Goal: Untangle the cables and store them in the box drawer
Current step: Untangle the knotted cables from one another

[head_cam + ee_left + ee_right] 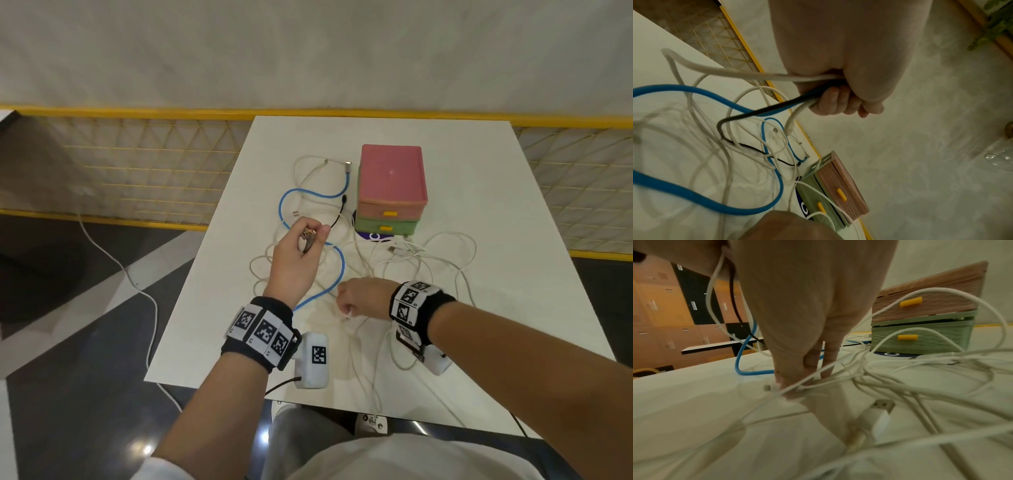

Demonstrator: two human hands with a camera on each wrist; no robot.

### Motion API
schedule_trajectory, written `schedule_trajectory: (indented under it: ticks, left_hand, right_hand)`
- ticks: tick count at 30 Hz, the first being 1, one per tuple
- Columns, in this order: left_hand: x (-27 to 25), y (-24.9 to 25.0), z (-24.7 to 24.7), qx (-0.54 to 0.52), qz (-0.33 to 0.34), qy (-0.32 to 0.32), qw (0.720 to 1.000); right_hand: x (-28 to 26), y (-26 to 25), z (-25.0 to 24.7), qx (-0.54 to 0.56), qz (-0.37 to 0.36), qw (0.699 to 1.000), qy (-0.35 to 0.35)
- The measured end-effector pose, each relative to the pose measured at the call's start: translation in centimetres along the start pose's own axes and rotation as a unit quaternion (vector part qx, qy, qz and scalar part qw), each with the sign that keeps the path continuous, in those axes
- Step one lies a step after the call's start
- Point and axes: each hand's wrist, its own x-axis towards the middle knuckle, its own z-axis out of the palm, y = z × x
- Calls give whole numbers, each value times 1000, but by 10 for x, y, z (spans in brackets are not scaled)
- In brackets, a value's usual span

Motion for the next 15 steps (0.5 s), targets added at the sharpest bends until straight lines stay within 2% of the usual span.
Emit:
schedule_trajectory:
  ticks: [3, 6, 8, 10, 13, 15]
  left_hand:
    - [-2, 0, -2, -4, -9, 12, 1000]
    - [-1, 2, -5, -11, -15, 30, 999]
    - [0, 7, -4, -21, -13, 32, 999]
    - [1, 15, 0, -33, -18, 23, 999]
    - [1, 25, 14, -52, -19, -23, 998]
    - [-1, 32, 27, -67, -21, -61, 996]
  right_hand:
    - [-9, 1, 2, 68, 22, 995, 73]
    - [-29, 1, -5, 233, 44, 955, 179]
    - [-43, -2, -14, 348, 37, 896, 274]
    - [-56, -9, -27, 455, 18, 817, 353]
    - [-69, -20, -42, 566, -30, 709, 419]
    - [-72, -25, -49, 598, -51, 661, 450]
